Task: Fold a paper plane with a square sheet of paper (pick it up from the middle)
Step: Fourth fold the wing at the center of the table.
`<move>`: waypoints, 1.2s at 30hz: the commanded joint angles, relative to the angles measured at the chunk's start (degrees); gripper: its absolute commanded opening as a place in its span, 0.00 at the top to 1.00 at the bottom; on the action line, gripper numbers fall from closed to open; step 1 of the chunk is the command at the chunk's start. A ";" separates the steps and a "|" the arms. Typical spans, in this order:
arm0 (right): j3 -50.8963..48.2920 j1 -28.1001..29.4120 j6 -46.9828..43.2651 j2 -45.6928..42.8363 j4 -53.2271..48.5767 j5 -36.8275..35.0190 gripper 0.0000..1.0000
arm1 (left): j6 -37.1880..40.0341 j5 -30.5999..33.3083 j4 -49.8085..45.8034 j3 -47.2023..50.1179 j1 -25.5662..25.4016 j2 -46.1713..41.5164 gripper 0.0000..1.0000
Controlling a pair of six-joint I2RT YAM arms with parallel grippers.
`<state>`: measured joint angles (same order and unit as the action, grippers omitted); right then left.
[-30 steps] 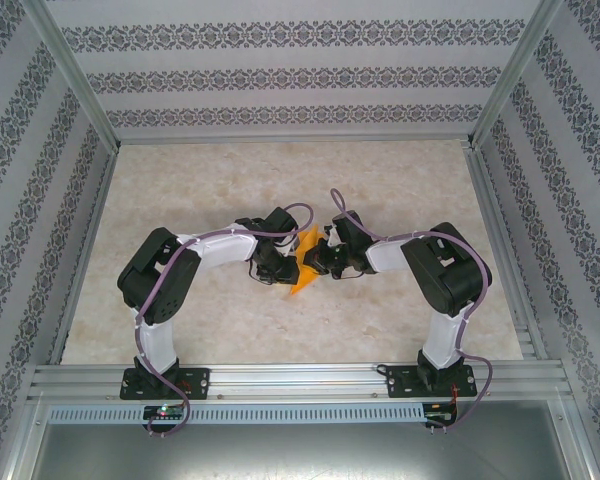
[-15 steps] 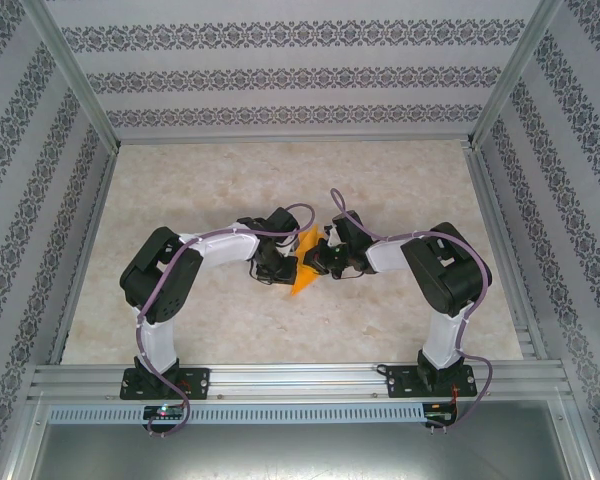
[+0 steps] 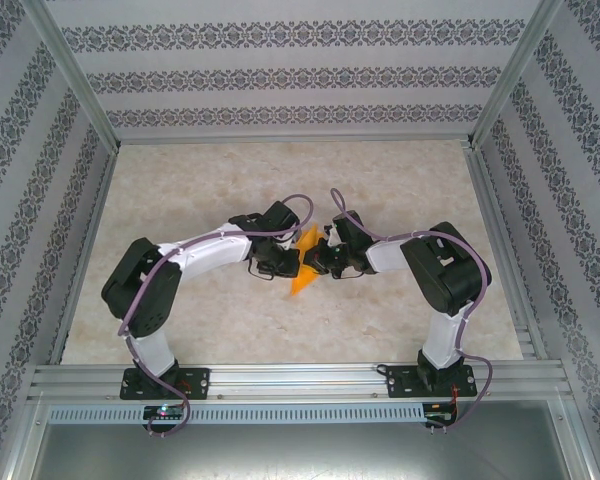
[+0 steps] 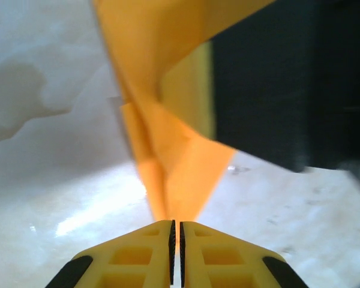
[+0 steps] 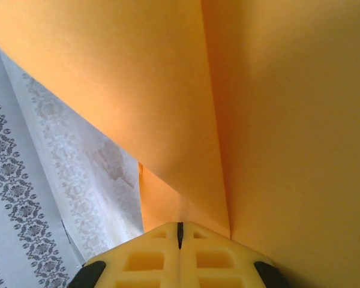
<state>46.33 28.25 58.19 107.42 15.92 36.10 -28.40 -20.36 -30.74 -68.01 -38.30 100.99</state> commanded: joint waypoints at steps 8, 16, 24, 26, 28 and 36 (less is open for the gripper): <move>-3.09 -0.91 1.57 1.79 0.07 -0.42 0.99 | -2.84 -10.39 9.95 3.29 -0.55 4.22 0.89; -3.30 -1.18 1.41 1.48 -0.08 -0.24 1.00 | -1.39 -7.18 9.21 4.23 -0.28 6.69 0.90; -3.31 -1.36 1.02 1.83 -0.45 -0.33 1.00 | -1.02 -6.18 9.21 5.64 0.65 5.97 0.90; -3.26 -1.35 0.99 1.94 -0.45 -0.33 1.00 | -1.11 -6.49 9.67 6.34 1.04 6.04 0.90; -3.28 -1.44 0.96 2.01 -0.56 -0.31 1.00 | -1.28 -6.99 10.45 7.13 1.30 5.98 0.90; -3.00 -1.71 0.67 2.00 -0.85 -0.28 1.00 | -2.19 -10.20 13.34 10.33 1.87 6.07 0.91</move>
<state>44.75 27.46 58.78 107.44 19.11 37.60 -30.33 -30.33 -17.37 -60.31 -36.93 106.67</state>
